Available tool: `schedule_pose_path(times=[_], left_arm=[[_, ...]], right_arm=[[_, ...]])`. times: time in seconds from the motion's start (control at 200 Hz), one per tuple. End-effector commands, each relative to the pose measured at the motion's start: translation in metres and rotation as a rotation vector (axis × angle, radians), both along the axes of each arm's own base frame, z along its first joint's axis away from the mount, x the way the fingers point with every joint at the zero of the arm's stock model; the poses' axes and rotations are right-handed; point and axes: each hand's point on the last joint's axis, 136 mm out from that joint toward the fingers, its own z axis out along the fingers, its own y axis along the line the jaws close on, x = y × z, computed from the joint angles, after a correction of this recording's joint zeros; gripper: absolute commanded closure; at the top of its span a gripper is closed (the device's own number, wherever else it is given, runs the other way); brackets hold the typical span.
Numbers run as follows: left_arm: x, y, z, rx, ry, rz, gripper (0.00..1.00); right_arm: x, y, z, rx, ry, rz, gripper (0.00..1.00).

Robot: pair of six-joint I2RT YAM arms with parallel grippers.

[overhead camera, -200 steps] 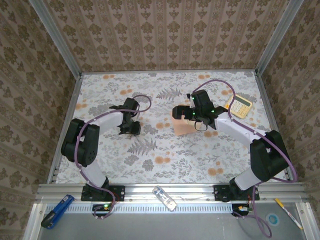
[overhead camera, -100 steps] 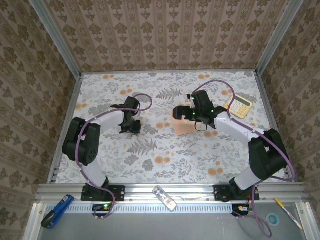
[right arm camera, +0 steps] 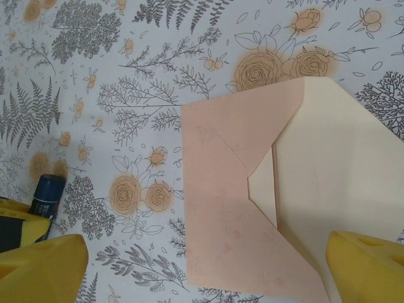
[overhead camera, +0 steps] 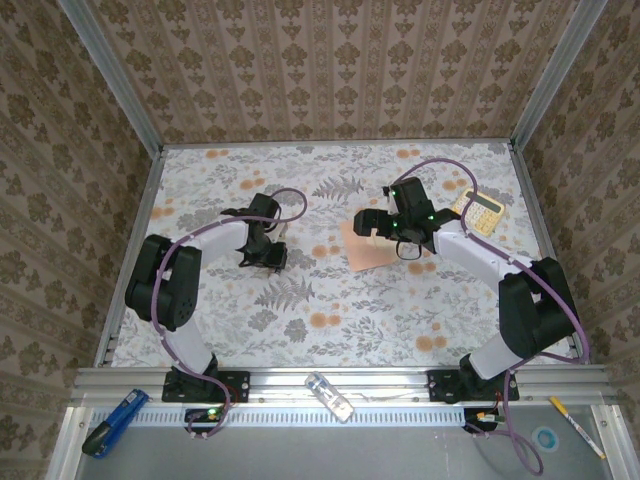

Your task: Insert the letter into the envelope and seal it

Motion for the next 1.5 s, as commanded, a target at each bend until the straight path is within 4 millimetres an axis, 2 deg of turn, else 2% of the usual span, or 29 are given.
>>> schedule_pose_path(times=[0.0, 0.205, 0.24, 0.265, 0.455, 0.59, 0.84, 0.965, 1.13, 1.33, 1.495], left_arm=[[0.0, -0.014, 0.022, -0.07, -0.032, -0.07, 0.85], [-0.005, -0.031, 0.036, -0.173, -0.042, -0.14, 0.82], [-0.005, -0.034, 0.04, -0.197, -0.049, -0.151, 0.82], [-0.012, -0.045, 0.042, -0.214, -0.049, -0.187, 0.82], [-0.015, -0.065, 0.069, -0.337, -0.105, -0.262, 0.82], [-0.017, -0.075, 0.088, -0.407, -0.135, -0.298, 0.82], [-0.025, -0.092, 0.126, -0.547, -0.168, -0.362, 0.82], [-0.028, -0.095, 0.14, -0.572, -0.179, -0.383, 0.81], [-0.03, -0.095, 0.152, -0.581, -0.2, -0.4, 0.81], [-0.029, -0.094, 0.153, -0.568, -0.209, -0.398, 0.81], [-0.029, -0.096, 0.158, -0.582, -0.214, -0.403, 0.81]], right_arm=[[0.0, 0.004, 0.002, 0.012, 0.011, 0.016, 0.02], [-0.003, 0.007, 0.002, 0.045, 0.025, 0.041, 0.03], [-0.004, 0.01, 0.003, 0.061, 0.028, 0.054, 0.03], [-0.005, 0.012, 0.004, 0.077, 0.031, 0.063, 0.03], [-0.005, 0.025, 0.011, 0.193, 0.055, 0.11, 0.06], [-0.007, 0.039, 0.021, 0.276, 0.054, 0.155, 0.1], [-0.013, 0.076, 0.035, 0.488, 0.092, 0.274, 0.21], [-0.016, 0.091, 0.048, 0.543, 0.087, 0.334, 0.25], [-0.021, 0.107, 0.054, 0.548, 0.093, 0.379, 0.24], [-0.024, 0.121, 0.067, 0.587, 0.079, 0.423, 0.25], [-0.023, 0.13, 0.064, 0.589, 0.095, 0.435, 0.27]])
